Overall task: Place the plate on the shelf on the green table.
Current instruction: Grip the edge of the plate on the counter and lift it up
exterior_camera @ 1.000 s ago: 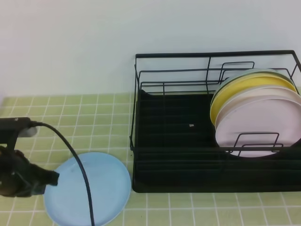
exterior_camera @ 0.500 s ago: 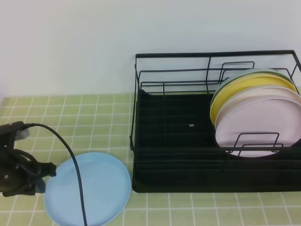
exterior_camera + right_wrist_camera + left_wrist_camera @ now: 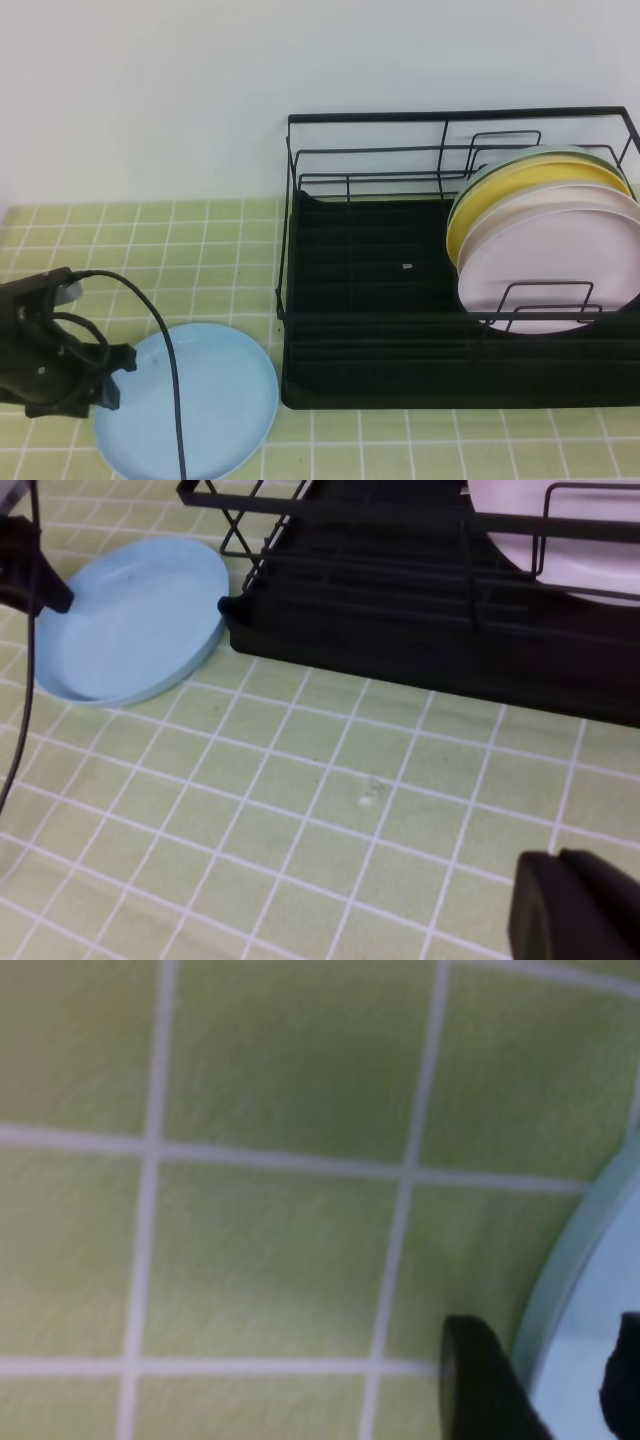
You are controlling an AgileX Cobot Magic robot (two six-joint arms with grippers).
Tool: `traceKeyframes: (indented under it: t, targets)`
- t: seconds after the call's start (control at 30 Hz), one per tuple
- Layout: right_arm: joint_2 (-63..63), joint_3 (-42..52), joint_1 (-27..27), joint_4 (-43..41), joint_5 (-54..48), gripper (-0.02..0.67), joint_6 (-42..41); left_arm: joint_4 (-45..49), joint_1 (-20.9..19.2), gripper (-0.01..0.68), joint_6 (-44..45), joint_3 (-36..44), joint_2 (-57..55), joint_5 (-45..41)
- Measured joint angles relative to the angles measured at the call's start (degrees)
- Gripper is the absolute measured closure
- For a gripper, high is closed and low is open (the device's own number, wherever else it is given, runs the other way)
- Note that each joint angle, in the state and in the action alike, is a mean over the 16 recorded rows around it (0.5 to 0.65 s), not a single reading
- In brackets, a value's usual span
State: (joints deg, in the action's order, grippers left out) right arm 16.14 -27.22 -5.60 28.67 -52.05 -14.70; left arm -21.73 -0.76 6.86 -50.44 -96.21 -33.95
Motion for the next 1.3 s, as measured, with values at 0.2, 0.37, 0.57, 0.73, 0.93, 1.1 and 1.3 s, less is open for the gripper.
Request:
traceKeyframes:
  t: [0.2, 0.37, 0.57, 0.73, 0.93, 1.1, 1.3]
  targets:
    - [0.0, 0.01, 0.0, 0.16, 0.03, 0.652, 0.0, -2.58, 0.0, 0.463, 2.74, -1.4, -2.81, 0.19]
    - [0.0, 0.01, 0.0, 0.16, 0.03, 0.652, 0.0, -3.62, 0.0, 0.548, 4.75, -2.06, -4.06, 0.11]
    - [0.0, 0.01, 0.0, 0.16, 0.03, 0.652, 0.0, -3.18, 0.0, 0.645, 5.34, -2.23, -4.13, 0.1]
    - [0.0, 0.01, 0.0, 0.19, 0.03, 0.652, 0.0, -2.53, 0.0, 0.673, 5.4, -2.38, -2.66, 0.15]
    - [0.0, 0.01, 0.0, 0.8, 0.24, 0.652, 0.0, -1.54, -0.01, 0.673, 5.11, -2.58, 1.07, 0.2]
    - [0.0, 0.01, 0.0, 1.72, 0.57, 0.652, 0.0, -0.27, -0.24, 0.673, 4.5, -2.72, 5.59, 0.28]
    - [0.0, 0.01, 0.0, 3.65, 0.96, 0.652, -0.06, 0.69, -0.86, 0.673, 3.81, -2.75, 12.42, 0.6]
